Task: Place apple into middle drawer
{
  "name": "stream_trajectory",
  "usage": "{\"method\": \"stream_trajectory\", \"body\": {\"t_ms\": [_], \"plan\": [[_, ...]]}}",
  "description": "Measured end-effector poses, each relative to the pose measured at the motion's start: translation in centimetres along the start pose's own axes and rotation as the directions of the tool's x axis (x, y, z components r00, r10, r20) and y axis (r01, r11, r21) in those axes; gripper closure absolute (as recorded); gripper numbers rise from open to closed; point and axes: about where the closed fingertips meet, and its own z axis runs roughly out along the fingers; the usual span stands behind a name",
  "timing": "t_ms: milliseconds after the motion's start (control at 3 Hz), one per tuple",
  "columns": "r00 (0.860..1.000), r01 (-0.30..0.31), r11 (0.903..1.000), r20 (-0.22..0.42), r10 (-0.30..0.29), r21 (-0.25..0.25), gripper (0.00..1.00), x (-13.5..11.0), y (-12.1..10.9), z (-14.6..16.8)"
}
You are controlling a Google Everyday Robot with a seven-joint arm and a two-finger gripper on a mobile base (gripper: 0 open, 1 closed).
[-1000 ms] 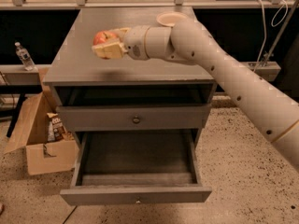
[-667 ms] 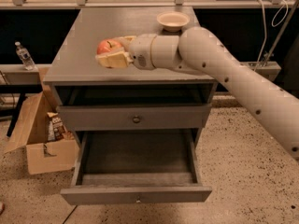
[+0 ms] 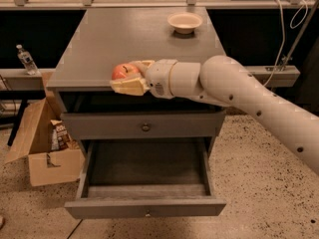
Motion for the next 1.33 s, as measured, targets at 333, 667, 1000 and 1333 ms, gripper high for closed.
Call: {"method": "stream_trajectory", "body": {"t_ms": [333,667,1000,1333], "plan": [[0.998,-0.003,1.0000,-0.066,0.003,-0.008,1.00,2.9,1.7,-0.4],[0.990,-0.031,0.9995,-0.137,0.031,0.004,1.00,7.9,4.7,-1.8],[0.972,-0.082,0.9943,-0.216,0.095,0.068,1.00,13.6,6.8,-3.8],[0.946,-0.141,0.9817,-0.275,0.172,0.129,1.00,19.6,7.4,-4.3]]}}
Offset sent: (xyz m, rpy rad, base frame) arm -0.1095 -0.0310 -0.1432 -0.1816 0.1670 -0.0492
